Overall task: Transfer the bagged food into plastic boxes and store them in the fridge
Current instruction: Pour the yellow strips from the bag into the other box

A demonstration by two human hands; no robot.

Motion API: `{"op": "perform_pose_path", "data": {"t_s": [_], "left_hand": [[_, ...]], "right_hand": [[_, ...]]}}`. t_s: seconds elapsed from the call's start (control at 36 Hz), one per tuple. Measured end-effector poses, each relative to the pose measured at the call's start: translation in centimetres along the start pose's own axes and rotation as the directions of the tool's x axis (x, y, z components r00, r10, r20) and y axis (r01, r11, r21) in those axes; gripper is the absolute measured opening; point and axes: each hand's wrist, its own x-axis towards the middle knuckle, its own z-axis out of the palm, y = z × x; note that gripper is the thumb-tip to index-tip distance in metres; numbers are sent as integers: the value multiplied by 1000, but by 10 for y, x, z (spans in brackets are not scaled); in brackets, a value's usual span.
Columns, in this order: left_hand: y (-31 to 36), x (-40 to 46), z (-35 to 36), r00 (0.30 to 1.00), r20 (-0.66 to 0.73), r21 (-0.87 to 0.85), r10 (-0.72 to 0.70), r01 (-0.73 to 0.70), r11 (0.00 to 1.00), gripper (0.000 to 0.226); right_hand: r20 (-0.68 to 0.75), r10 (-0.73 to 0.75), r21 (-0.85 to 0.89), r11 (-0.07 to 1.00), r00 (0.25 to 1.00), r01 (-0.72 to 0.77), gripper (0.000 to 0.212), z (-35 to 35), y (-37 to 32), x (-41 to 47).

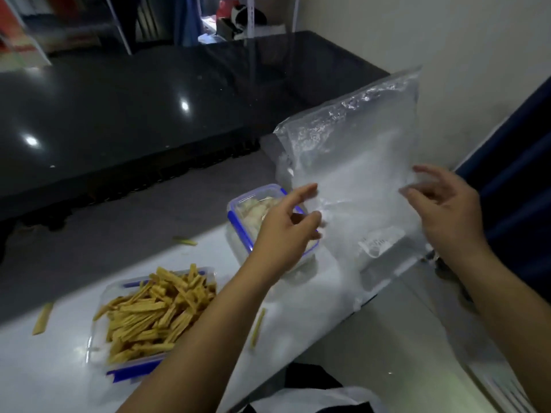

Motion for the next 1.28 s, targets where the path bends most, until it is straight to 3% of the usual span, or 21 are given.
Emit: {"op": "perform_pose_path", "data": {"t_s": [0.11,0.28,0.39,0.5,0.56,0.61,0.72,0.78,0.92,1.06,1.17,1.28], "left_hand": [[-3,38,45,996,27,101,-87,84,991,53],[-17,82,80,988,18,356,-151,135,925,57],[-24,100,91,989,-39,686,-141,129,716,59],[-28,114,103,992,-121,851,19,94,517,58],[-33,130,111,995,-89,895,49,58,442,59],[-43,150,120,999,-44,935,-8,44,352,62],[-75,187,135,941,-37,990,-338,81,117,65],[-92,195,140,882,-71,994,-466,100,38,65],[-119,199,149,840,-126,985,-527,171,38,72],[-127,199,156,844,-150,976,-515,210,60,75],[-113,195,155,862,-106,976,-496,186,114,73],[-79,171,142,947,-65,952,-315,153,264,73]], "right_hand": [[-15,33,-88,996,999,-34,39,-22,36,61],[158,84,-277,960,984,-37,57,-26,83,120],[294,167,-377,925,941,-46,80,-26,111,146],[337,-19,-458,870,941,182,69,-18,130,155],[446,-74,-488,816,892,311,62,-8,135,158],[607,-12,-558,706,795,437,62,6,143,161],[765,229,-626,481,602,613,65,25,172,167],[774,291,-632,392,562,669,63,26,187,170],[795,219,-607,298,566,737,59,25,208,176],[802,204,-596,341,562,727,58,23,212,178],[806,200,-574,492,557,655,60,18,196,180],[782,140,-507,710,608,488,61,7,152,179]]}}
